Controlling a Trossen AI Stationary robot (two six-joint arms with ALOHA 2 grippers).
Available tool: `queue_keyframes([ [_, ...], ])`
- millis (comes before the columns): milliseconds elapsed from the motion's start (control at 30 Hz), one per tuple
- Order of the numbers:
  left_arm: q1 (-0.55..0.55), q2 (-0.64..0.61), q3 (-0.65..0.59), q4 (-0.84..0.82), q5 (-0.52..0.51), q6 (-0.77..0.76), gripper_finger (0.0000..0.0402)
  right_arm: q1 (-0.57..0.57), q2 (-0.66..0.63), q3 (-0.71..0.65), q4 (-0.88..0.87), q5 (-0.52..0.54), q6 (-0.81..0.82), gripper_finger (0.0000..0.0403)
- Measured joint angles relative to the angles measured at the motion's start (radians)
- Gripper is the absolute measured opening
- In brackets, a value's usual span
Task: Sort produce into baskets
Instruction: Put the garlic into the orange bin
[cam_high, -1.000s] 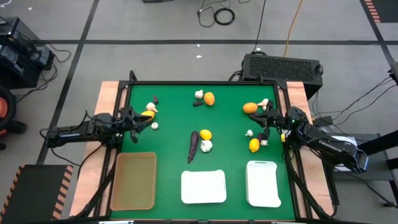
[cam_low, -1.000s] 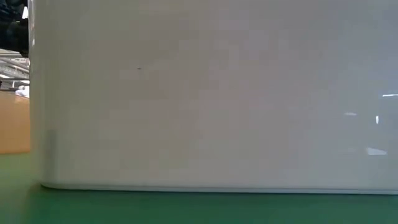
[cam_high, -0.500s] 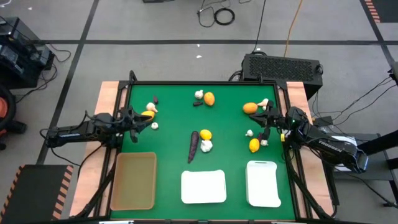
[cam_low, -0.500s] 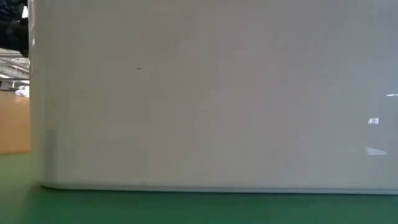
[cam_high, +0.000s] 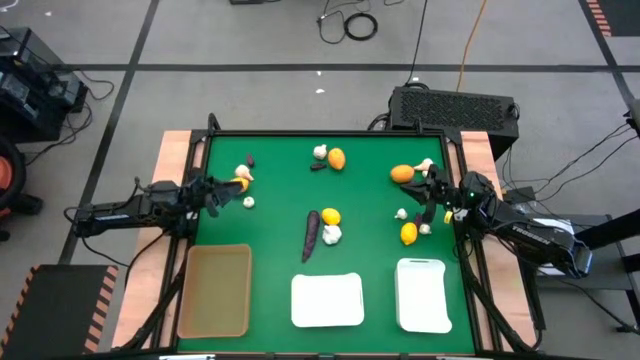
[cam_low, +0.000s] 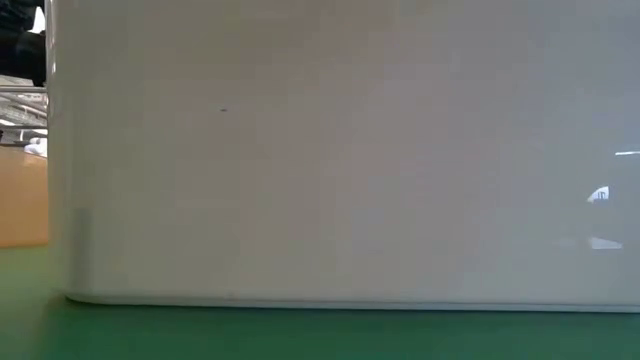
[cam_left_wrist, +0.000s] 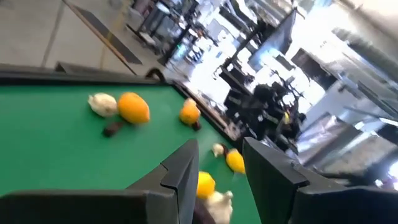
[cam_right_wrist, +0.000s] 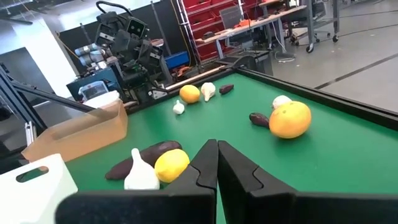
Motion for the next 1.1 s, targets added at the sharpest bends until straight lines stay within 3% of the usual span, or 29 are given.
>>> queue_keyframes([
  [167, 0.000, 0.005, -0.005, 0.004, -0.079, 0.096, 0.0132, 0.000, 0.000, 0.000, 0.023, 0.007, -0.001, 0.0000],
  [333, 0.000, 0.062, -0.020, 0.030, 0.012, 0.137, 0.0132, 0.000, 0.000, 0.000, 0.160, 0.006, 0.018, 0.0000],
  [467, 0.000, 0.186, -0.005, 0.180, 0.037, 0.151, 0.0132, 0.000, 0.006, 0.000, 0.340, 0.005, -0.022, 0.0000],
  [600, -0.003, 0.389, 0.093, 0.272, 0.129, 0.225, 0.0132, 0.027, 0.030, 0.009, 0.481, -0.003, -0.043, 0.0000],
  [767, -0.060, 0.721, 0.257, 0.300, 0.219, 0.376, 0.0132, 0.116, 0.110, 0.101, 0.498, -0.007, -0.052, 0.0000],
  [933, -0.132, 1.027, 0.405, 0.328, 0.242, 0.575, 0.0132, 0.260, 0.250, 0.196, 0.498, -0.025, -0.067, 0.0000],
  [1100, -0.188, 1.249, 0.514, 0.367, 0.244, 0.694, 0.0132, 0.416, 0.430, 0.288, 0.494, 0.009, -0.074, 0.0000],
])
